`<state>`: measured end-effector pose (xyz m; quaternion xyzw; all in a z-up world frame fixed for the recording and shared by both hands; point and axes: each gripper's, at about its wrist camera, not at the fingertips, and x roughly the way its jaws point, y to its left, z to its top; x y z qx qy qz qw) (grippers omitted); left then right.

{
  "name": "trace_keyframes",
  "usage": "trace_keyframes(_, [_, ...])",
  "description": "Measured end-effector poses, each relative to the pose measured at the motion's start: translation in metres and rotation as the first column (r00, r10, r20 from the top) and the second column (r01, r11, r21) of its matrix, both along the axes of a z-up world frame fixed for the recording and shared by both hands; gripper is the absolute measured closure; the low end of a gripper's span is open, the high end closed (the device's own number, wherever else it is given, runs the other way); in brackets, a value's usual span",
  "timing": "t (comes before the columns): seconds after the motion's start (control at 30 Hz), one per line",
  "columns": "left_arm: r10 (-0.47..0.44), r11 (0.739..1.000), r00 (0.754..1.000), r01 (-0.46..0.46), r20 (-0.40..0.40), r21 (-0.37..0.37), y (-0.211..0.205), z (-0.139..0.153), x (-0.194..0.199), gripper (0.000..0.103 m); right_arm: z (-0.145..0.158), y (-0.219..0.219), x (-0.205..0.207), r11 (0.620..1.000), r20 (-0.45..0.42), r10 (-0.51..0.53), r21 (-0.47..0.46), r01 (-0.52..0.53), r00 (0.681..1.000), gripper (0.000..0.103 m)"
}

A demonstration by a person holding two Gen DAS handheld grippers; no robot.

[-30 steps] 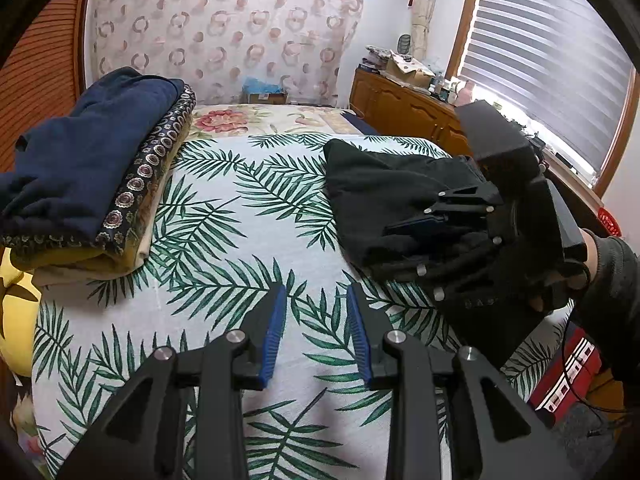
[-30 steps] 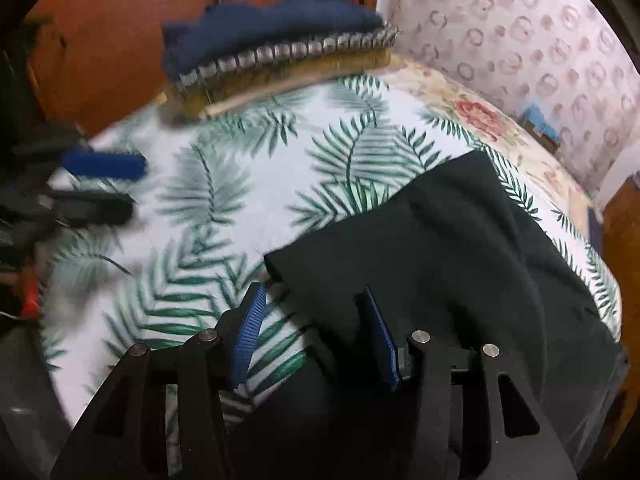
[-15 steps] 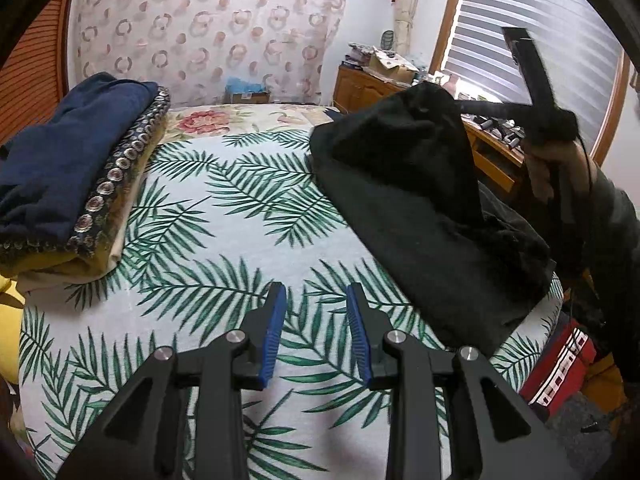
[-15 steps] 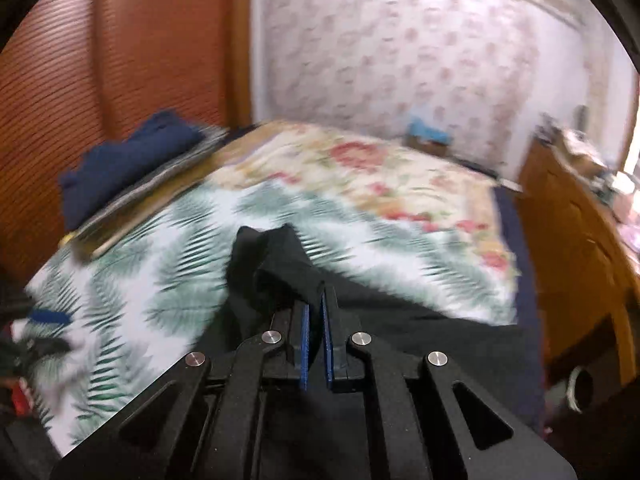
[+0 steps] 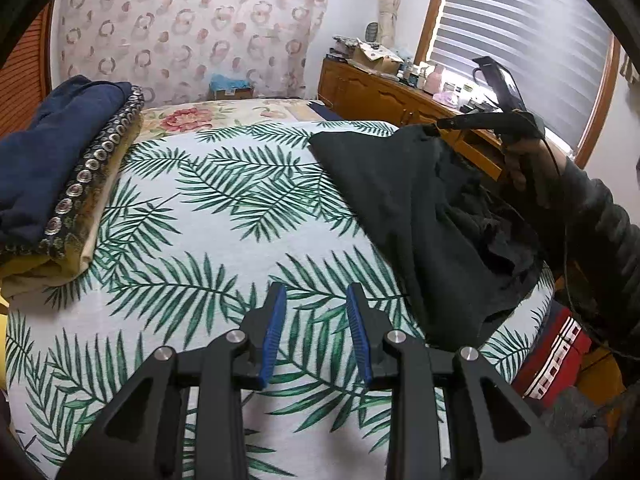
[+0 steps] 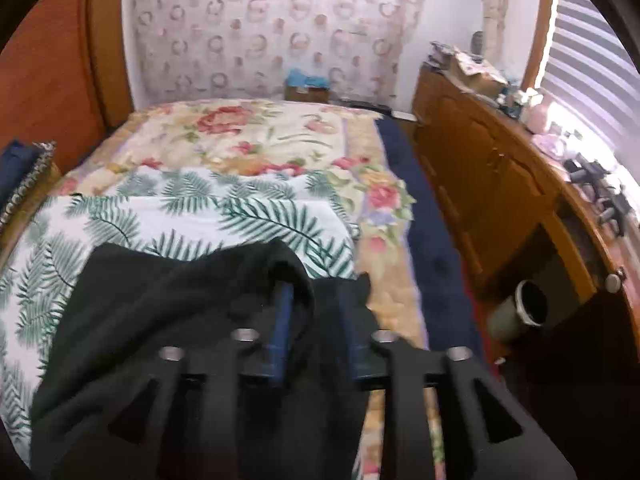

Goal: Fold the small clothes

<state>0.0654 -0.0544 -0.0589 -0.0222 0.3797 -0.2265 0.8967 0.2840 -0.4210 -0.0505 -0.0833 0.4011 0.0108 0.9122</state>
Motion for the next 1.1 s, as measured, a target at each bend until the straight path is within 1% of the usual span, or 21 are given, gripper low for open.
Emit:
trace_keyframes(0.17, [-0.019,1.0,1.0,0.019,0.013,0.0,-0.011,0.004,0.0,0.074,0.006,0.011,-0.044,0.997,0.026,0.067,0.042,-0.068,0.997,0.063])
trace_keyframes(0.27, [-0.026,1.0,0.999,0.026,0.025,-0.007,-0.018,0.008,0.002,0.074,0.005,0.027,-0.083,0.989,0.025,0.135,0.063,-0.136,0.991,0.06])
trace_keyframes(0.37, [-0.034,0.999,0.999,0.035,0.034,-0.013,-0.025,0.01,0.002,0.074,-0.006,0.041,-0.119,0.977,0.014,0.19,0.096,-0.191,0.982,0.052])
trace_keyframes(0.47, [-0.042,0.999,0.999,0.042,0.028,-0.014,-0.03,0.007,0.001,0.074,-0.025,0.053,-0.141,0.969,-0.034,0.216,0.13,-0.21,0.976,0.051])
trace_keyframes(0.53, [-0.047,0.999,0.999,0.047,0.021,-0.01,-0.033,0.005,0.0,0.074,-0.038,0.058,-0.15,0.969,-0.063,0.222,0.13,-0.212,0.973,0.051])
trace_keyframes(0.6, [-0.053,0.999,0.999,0.053,0.014,-0.005,-0.035,0.002,-0.001,0.074,-0.05,0.06,-0.154,0.975,-0.08,0.202,0.115,-0.192,0.976,0.051])
trace_keyframes(0.7, [-0.065,0.998,0.998,0.065,0.006,0.004,-0.04,-0.001,-0.003,0.074,-0.061,0.054,-0.154,0.983,-0.082,0.155,0.108,-0.146,0.985,0.051])
trace_keyframes(0.8, [-0.074,0.997,0.997,0.074,0.002,0.005,-0.044,-0.001,-0.003,0.074,-0.063,0.055,-0.158,0.984,-0.059,0.157,0.094,-0.152,0.986,0.051])
trace_keyframes(0.83, [-0.076,0.997,0.997,0.076,0.002,0.006,-0.045,-0.002,-0.004,0.074,-0.063,0.056,-0.16,0.983,-0.053,0.169,0.087,-0.164,0.984,0.056])
trace_keyframes(0.87, [-0.079,0.997,0.997,0.079,0.002,0.008,-0.047,-0.002,-0.004,0.074,-0.062,0.057,-0.163,0.978,-0.044,0.193,0.089,-0.188,0.98,0.078])
trace_keyframes(0.9, [-0.082,0.997,0.997,0.082,0.002,0.009,-0.048,-0.001,-0.004,0.074,-0.06,0.058,-0.165,0.974,-0.036,0.213,0.091,-0.209,0.976,0.093])
trace_keyframes(1.03, [-0.094,0.995,0.996,0.094,0.002,0.013,-0.054,0.0,-0.004,0.074,-0.041,0.046,-0.181,0.965,0.01,0.23,0.126,-0.23,0.973,0.1])
trace_keyframes(1.1, [-0.104,0.995,0.995,0.104,0.005,0.008,-0.057,0.002,-0.004,0.074,-0.028,0.035,-0.189,0.964,0.027,0.216,0.152,-0.218,0.976,0.1])
